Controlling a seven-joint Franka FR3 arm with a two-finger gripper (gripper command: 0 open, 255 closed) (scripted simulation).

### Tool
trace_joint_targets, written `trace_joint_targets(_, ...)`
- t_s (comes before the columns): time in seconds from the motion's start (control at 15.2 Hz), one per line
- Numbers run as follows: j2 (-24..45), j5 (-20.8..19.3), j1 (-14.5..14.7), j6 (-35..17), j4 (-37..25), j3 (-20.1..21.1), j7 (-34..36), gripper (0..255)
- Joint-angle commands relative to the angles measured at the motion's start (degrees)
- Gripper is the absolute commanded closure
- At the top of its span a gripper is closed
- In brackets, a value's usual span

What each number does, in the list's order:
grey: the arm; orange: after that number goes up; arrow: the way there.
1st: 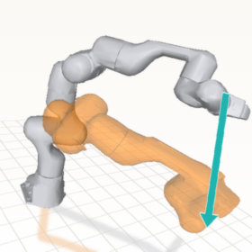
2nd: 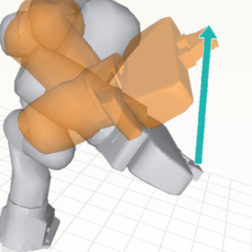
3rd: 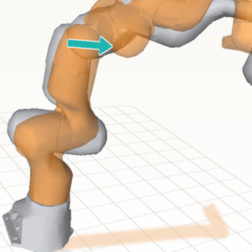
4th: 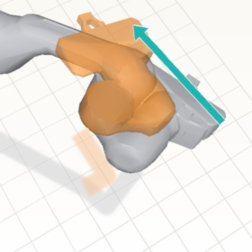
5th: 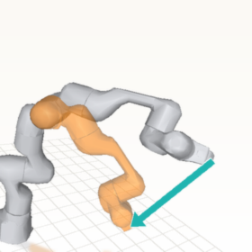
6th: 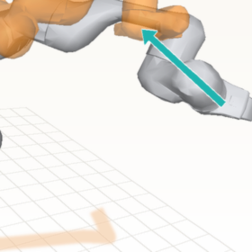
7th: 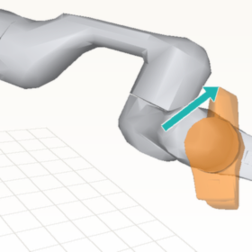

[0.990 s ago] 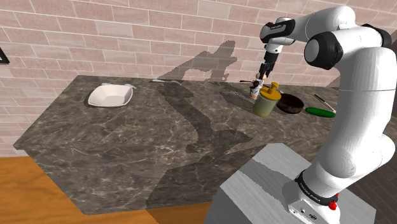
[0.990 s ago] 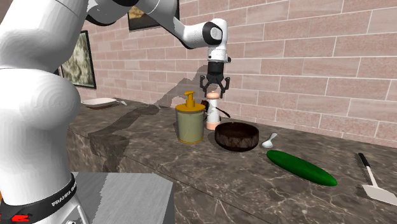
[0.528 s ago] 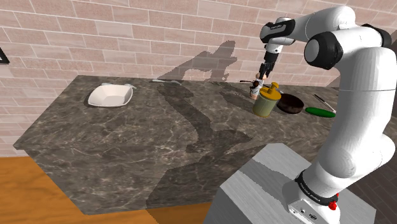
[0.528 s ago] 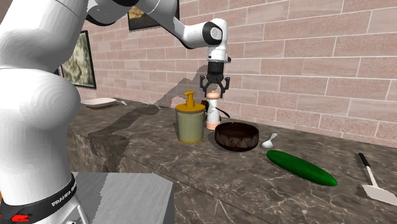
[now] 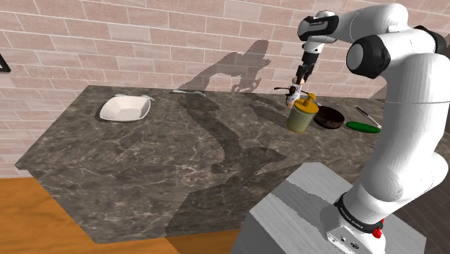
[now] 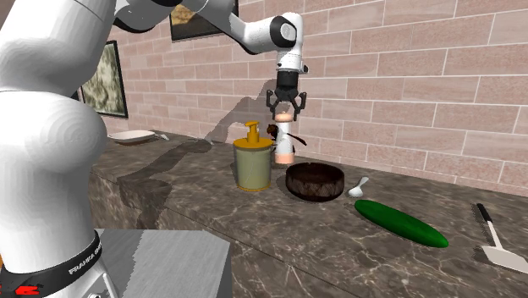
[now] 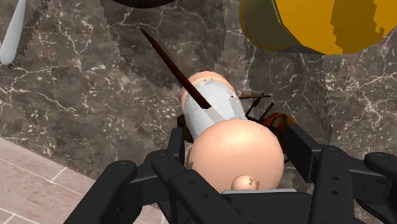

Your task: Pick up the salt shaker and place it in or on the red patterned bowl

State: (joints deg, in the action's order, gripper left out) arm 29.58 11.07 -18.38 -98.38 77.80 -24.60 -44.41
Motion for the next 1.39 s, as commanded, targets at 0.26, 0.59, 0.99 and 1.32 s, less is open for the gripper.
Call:
trace_joint_targets(0.26,-0.51,-0.26,-0.35,4.45,-4.04,-0.18,0.28,255)
trace_joint_targets(0.59,-0.20,-0.22,-0.97,8.49,-8.45,-0.24,0.44,255)
trace_joint_targets(0.99,0.93,0.14,-2.08,13.83,-14.97,-0.21,0.59,255)
trace_joint_targets(1.32,2.61,0.73,-3.40,18.57,-21.46,-0.07,0.73,255)
